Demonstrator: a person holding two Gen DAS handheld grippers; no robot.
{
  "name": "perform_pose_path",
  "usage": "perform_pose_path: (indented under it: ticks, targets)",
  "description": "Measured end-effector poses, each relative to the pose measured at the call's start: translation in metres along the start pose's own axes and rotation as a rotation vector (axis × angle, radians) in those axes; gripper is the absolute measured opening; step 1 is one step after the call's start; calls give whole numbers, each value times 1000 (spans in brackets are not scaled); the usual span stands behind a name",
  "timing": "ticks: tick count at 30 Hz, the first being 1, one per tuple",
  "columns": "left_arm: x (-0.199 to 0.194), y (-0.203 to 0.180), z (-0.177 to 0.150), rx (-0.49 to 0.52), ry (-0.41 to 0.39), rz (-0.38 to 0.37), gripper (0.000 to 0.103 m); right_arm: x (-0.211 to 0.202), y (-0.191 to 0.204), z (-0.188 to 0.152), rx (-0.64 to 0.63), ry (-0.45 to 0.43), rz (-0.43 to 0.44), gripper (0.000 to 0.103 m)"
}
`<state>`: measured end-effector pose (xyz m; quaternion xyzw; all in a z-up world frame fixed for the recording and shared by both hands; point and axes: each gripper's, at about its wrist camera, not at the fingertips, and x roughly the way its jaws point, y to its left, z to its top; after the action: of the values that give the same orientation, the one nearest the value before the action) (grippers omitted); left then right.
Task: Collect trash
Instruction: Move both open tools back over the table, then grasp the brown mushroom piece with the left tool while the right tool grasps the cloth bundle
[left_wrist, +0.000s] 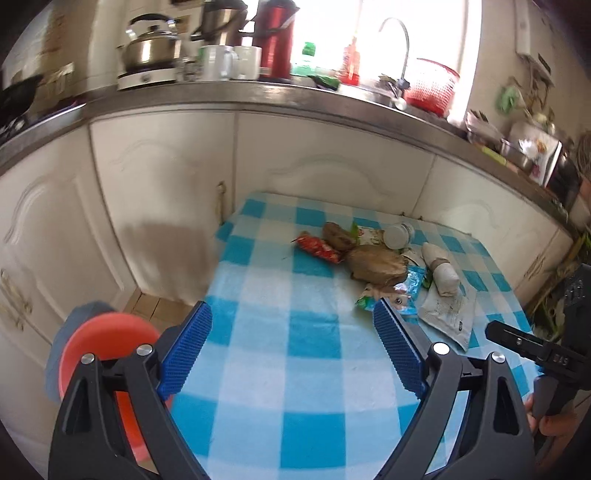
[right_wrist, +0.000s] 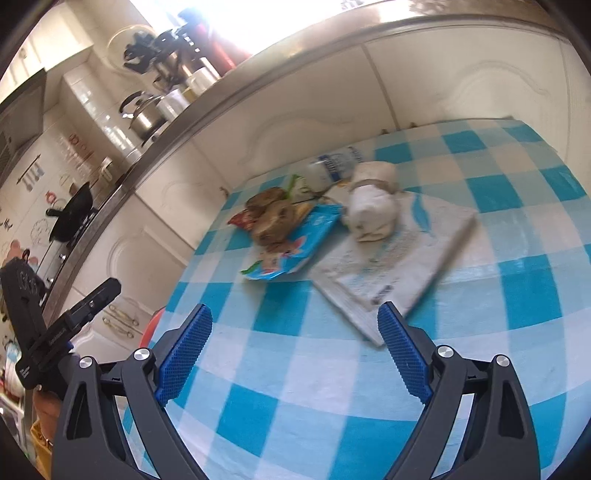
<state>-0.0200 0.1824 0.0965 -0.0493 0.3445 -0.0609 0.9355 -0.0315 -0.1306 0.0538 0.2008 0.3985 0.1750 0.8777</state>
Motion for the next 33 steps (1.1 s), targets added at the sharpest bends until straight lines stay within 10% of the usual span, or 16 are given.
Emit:
perform_pose_path:
  ticks: [12, 26, 33]
  targets:
    - [131, -69, 72, 202, 141, -60, 90, -2, -47, 45, 57, 4, -22, 90]
    - [215, -82, 86, 328, 300, -21, 89, 44, -59, 96, 22, 31, -18, 90]
    - [228, -80, 85, 308, 322, -49, 64, 73, -63, 111, -15, 54, -66, 90]
